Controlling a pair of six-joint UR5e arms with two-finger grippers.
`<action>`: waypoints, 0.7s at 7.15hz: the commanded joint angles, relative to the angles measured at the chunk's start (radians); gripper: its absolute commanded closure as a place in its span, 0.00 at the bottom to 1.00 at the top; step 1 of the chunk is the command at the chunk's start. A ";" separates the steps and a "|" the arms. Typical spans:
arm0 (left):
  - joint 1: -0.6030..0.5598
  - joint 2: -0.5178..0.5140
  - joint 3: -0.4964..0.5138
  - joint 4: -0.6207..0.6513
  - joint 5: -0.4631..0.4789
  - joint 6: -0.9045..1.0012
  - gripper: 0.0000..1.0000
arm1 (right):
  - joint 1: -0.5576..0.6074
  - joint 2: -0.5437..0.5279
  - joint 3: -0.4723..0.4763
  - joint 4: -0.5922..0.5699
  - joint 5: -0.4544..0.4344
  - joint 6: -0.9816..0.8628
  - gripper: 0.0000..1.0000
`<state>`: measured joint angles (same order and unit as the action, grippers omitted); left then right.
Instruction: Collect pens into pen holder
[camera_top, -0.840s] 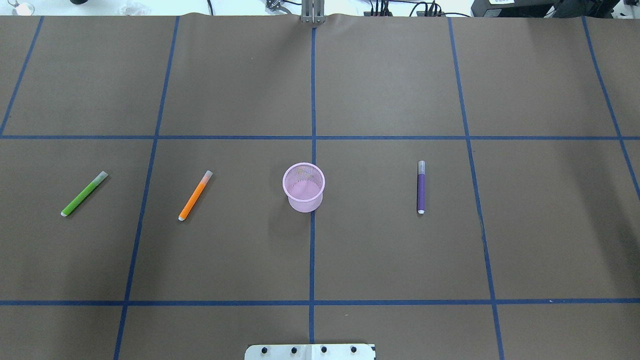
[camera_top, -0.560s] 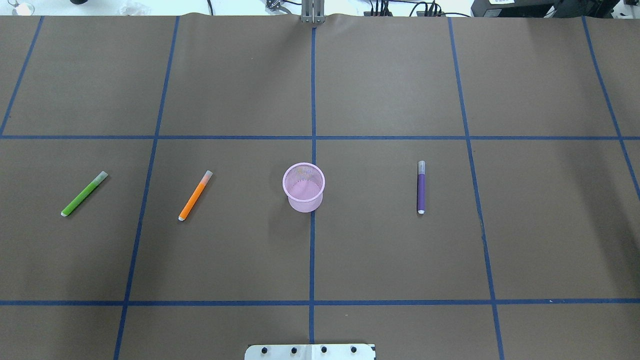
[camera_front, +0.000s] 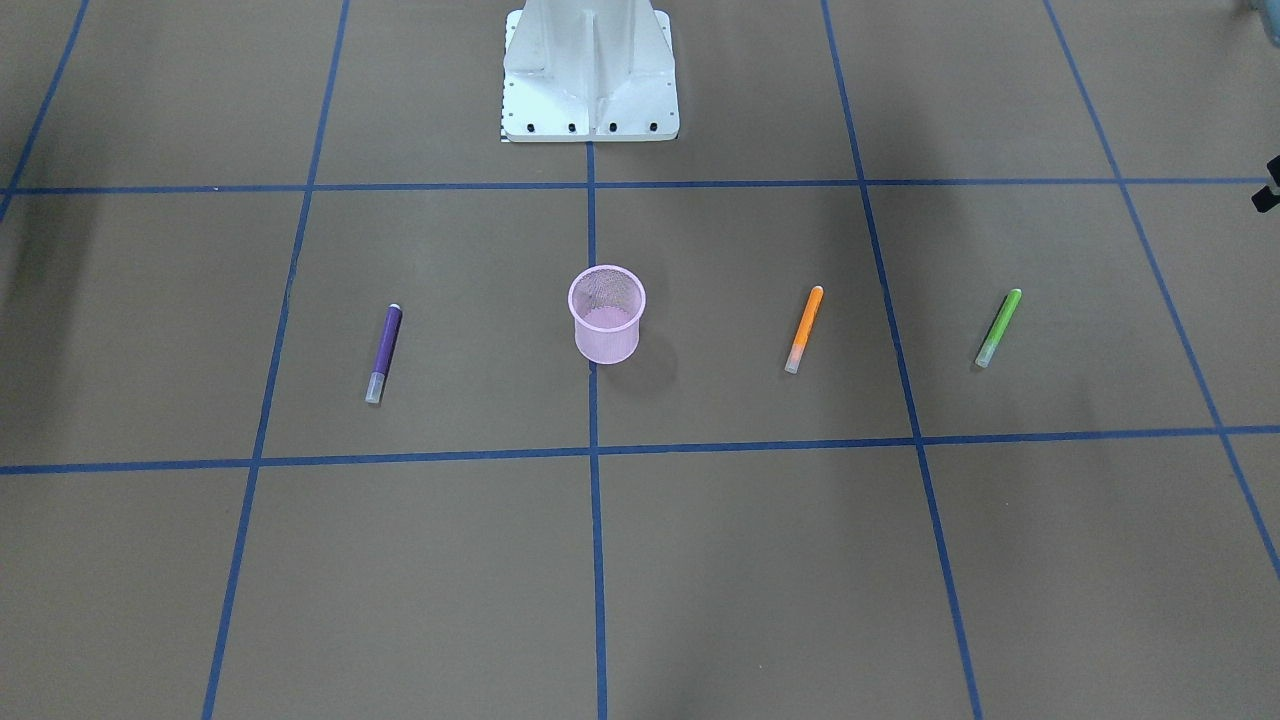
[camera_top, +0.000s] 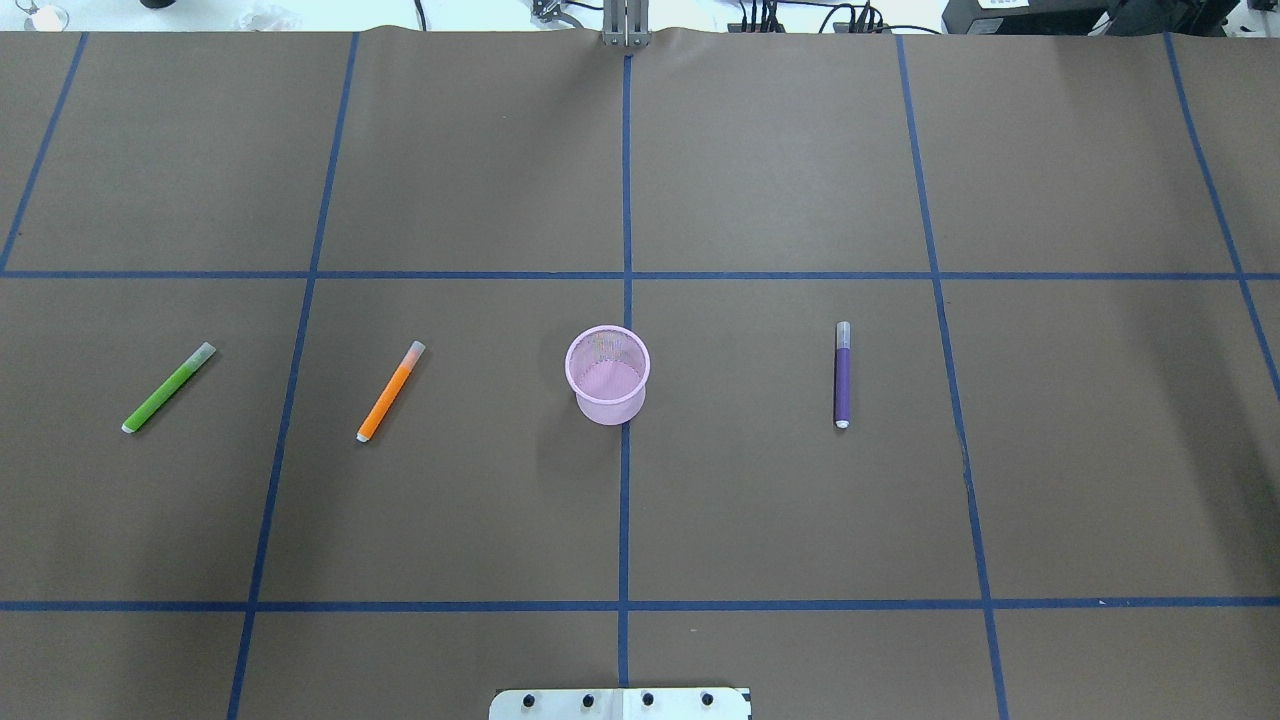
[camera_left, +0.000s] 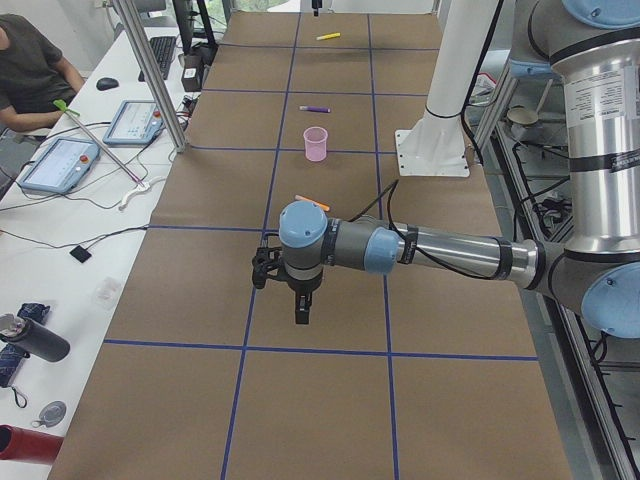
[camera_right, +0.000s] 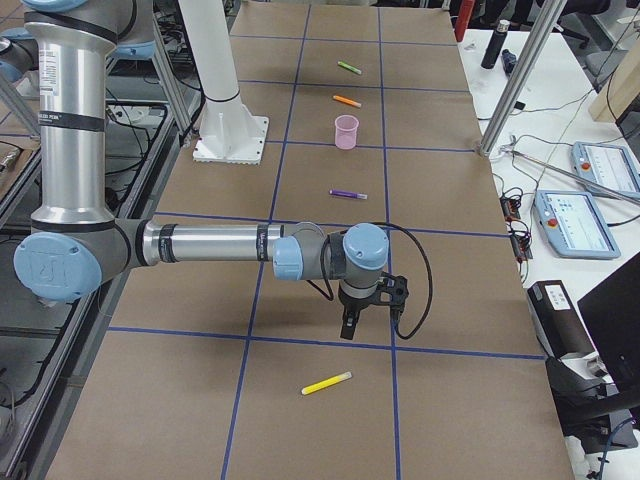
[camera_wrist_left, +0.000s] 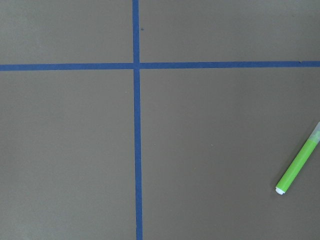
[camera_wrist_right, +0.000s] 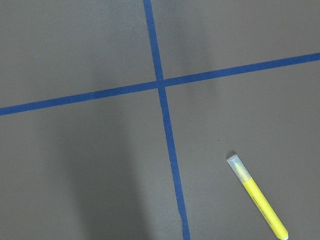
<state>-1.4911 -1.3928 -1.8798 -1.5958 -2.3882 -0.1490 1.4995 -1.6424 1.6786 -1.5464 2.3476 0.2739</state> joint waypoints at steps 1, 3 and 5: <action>0.000 -0.005 0.005 0.002 0.000 -0.003 0.00 | 0.001 -0.005 -0.003 0.000 0.006 0.001 0.00; 0.000 -0.009 0.022 -0.003 0.003 0.008 0.00 | 0.001 -0.051 0.030 0.034 0.012 -0.001 0.00; 0.000 -0.009 0.022 -0.003 0.004 0.006 0.00 | -0.001 -0.121 0.021 0.242 0.006 -0.001 0.00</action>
<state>-1.4910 -1.4015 -1.8592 -1.5980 -2.3846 -0.1428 1.5000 -1.7253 1.7034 -1.4148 2.3568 0.2733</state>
